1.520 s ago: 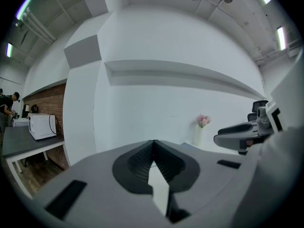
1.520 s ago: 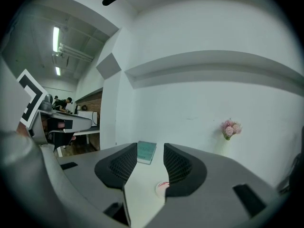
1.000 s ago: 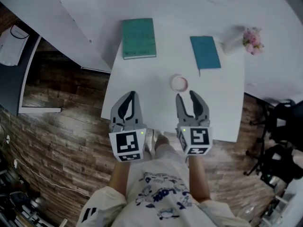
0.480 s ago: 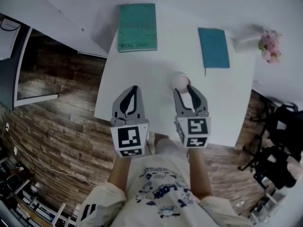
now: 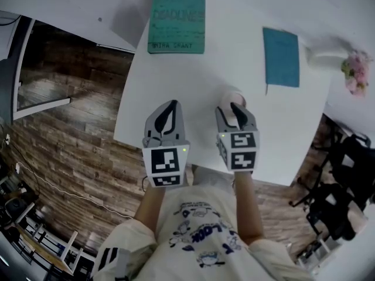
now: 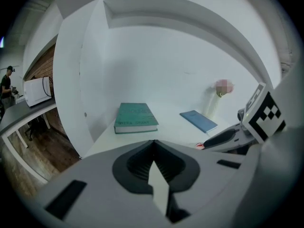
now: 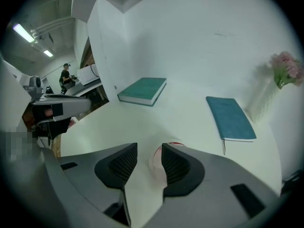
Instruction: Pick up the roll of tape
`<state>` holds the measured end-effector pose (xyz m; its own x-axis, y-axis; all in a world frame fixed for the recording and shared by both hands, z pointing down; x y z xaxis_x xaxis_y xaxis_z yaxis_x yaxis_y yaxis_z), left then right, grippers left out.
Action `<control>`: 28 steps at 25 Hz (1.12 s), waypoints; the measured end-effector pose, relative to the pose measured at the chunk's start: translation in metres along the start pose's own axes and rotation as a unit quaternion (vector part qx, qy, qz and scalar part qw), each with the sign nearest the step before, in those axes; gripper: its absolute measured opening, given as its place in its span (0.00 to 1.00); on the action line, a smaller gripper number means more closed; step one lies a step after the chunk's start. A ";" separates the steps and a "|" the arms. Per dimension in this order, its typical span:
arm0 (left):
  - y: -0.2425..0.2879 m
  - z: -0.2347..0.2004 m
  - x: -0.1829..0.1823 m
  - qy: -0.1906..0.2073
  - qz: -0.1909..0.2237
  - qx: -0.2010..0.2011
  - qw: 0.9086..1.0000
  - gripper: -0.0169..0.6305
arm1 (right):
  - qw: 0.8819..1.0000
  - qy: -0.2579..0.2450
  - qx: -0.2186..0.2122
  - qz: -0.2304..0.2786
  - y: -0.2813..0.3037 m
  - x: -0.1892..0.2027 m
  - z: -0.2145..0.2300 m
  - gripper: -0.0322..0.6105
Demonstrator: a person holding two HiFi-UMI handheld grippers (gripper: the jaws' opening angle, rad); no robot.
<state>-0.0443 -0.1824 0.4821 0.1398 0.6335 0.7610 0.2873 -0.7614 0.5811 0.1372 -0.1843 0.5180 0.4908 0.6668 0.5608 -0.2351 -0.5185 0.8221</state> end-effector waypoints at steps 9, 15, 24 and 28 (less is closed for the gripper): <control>0.014 -0.007 0.011 -0.013 -0.026 -0.011 1.000 0.03 | 0.997 -0.004 -0.017 -0.069 0.026 0.006 0.001 0.29; 0.018 -0.011 0.015 -0.018 -0.041 -0.017 0.999 0.03 | 0.993 0.002 -0.015 -0.115 0.033 0.010 0.001 0.20; 0.019 -0.013 0.018 -0.022 -0.050 -0.018 0.998 0.03 | 0.989 0.016 -0.027 -0.145 0.037 0.011 0.000 0.12; 0.017 -0.014 0.018 -0.022 -0.049 -0.019 0.998 0.03 | 0.990 0.016 -0.025 -0.141 0.037 0.011 0.000 0.11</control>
<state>-0.0500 -0.1858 0.5094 0.1539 0.7099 0.6873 0.2651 -0.6998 0.6634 0.1340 -0.1960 0.5542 0.5158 0.7985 0.3105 -0.1339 -0.2828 0.9498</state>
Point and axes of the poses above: the fingertips, and each gripper's own axes: y forward along the fingers, z to its right, x out of its underside, the point moved 7 cm from there along -y, backward along the fingers, and after that the axes turned 14 degrees about -y, right-handed, at the moved point
